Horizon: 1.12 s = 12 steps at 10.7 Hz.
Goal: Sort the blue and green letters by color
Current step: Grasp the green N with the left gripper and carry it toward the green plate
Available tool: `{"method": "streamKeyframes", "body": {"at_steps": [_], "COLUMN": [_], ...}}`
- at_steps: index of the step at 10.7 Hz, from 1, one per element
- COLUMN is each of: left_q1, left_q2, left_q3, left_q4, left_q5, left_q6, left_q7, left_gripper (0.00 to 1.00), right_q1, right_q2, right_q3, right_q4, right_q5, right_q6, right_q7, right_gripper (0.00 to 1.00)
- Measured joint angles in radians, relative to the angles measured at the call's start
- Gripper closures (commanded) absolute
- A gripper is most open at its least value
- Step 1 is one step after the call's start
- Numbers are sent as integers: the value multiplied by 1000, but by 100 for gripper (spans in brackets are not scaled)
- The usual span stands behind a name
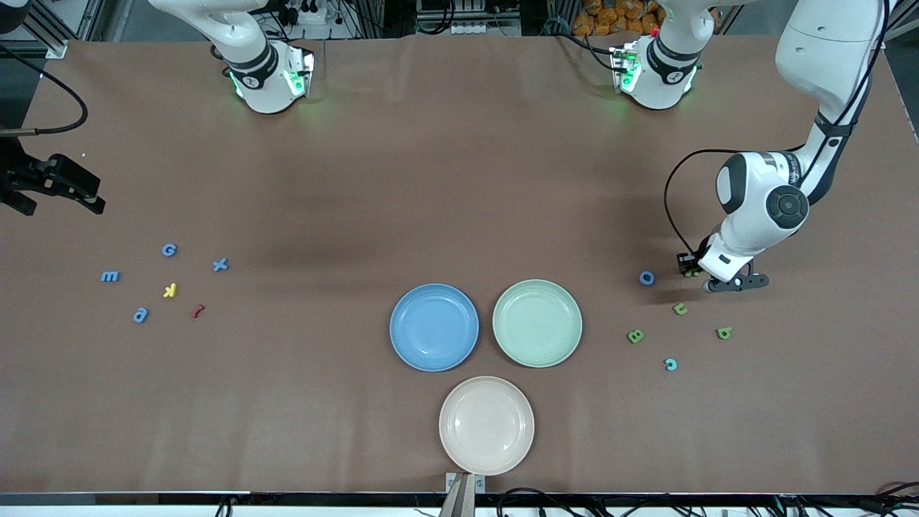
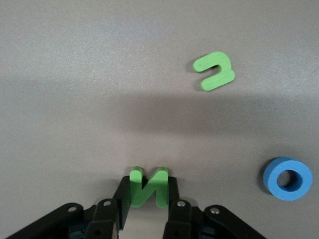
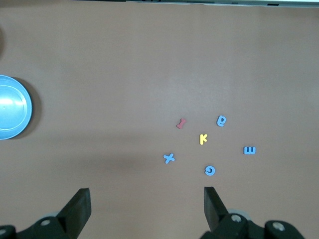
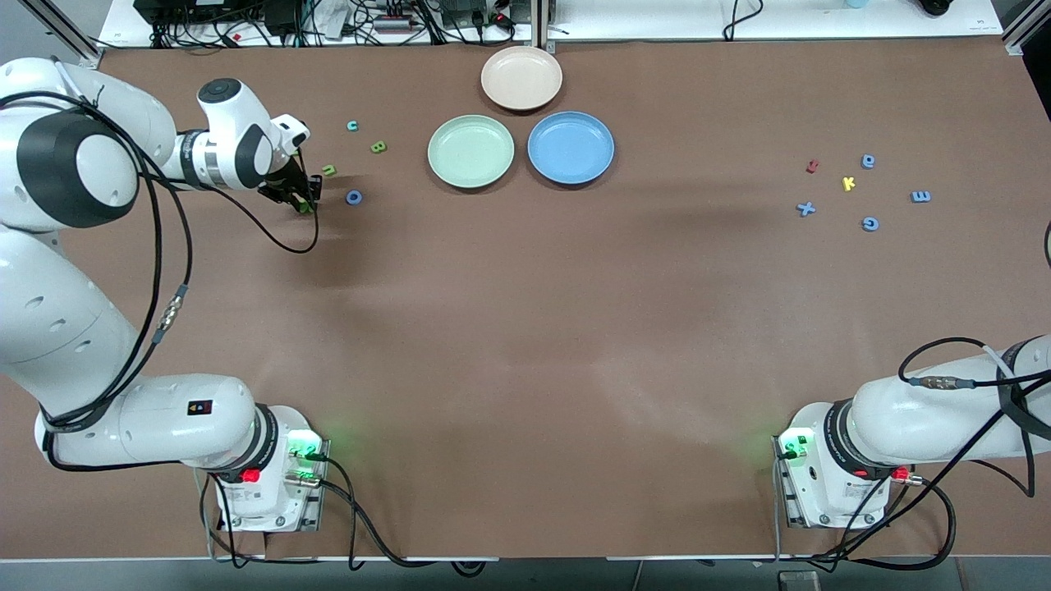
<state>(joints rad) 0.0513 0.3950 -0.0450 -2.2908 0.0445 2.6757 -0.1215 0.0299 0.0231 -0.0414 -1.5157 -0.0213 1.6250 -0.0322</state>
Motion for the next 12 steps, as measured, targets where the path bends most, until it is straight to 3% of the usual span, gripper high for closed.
{"method": "streamKeyframes", "body": {"at_steps": [5, 9, 12], "left_q1": [-1, -36, -131], "left_q2": [0, -26, -23], "left_q3": [0, -1, -6], "left_q4": [21, 216, 304], "left_q5": [0, 0, 0], "left_q6": [-18, -287, -320], "left_q7": [0, -2, -147], "left_gripper": [96, 96, 96], "right_q1": [23, 21, 20], "right_q2": [1, -4, -9], "right_q3": [3, -2, -5], "right_q4": [-16, -17, -18], "right_q5": [0, 0, 0], "right_q6": [16, 13, 10], "right_q7": [0, 0, 0], "right_gripper": [0, 0, 0]}}
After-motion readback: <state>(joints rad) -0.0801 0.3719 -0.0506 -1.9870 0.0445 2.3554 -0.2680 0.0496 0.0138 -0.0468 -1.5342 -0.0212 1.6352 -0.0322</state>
